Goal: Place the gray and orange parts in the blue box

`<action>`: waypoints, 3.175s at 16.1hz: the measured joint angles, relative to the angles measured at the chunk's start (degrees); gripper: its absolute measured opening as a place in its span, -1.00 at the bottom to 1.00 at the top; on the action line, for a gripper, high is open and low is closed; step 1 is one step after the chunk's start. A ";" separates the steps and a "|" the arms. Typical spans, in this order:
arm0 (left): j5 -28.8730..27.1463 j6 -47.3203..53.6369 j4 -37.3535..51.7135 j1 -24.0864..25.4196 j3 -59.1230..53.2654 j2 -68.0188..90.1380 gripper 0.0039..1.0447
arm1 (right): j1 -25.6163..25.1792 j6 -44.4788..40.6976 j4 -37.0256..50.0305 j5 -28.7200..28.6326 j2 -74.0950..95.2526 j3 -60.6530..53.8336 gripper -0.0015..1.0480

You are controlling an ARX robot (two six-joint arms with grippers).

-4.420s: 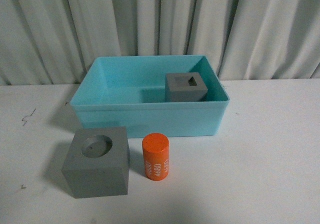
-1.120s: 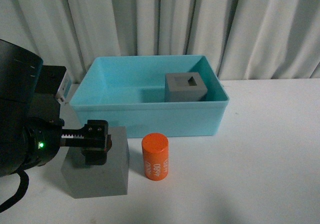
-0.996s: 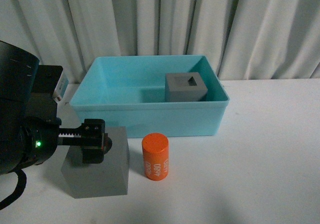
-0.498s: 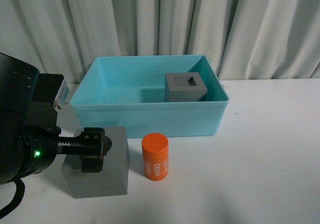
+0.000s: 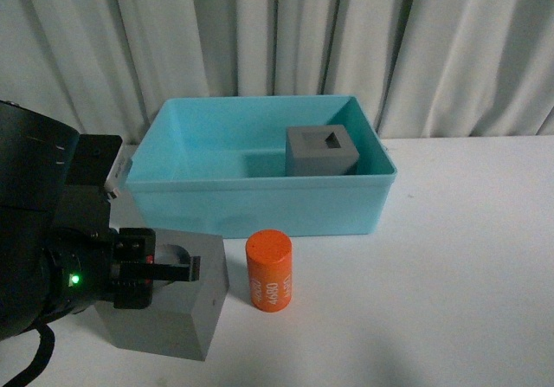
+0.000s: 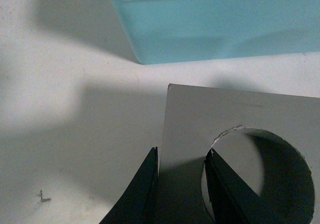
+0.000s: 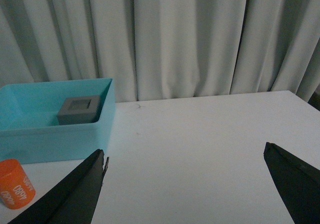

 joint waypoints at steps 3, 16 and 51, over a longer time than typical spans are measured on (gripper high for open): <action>0.70 -1.33 -3.21 0.04 -0.28 -2.43 -0.58 | 0.00 0.00 0.00 0.00 0.00 0.00 0.87; 2.40 -2.58 -14.10 1.09 -0.31 -11.32 -0.63 | 0.00 0.00 0.00 0.00 0.00 0.00 0.87; -4.61 2.99 -22.75 5.38 45.75 20.83 0.52 | 0.00 0.00 0.00 0.00 -0.02 0.00 0.87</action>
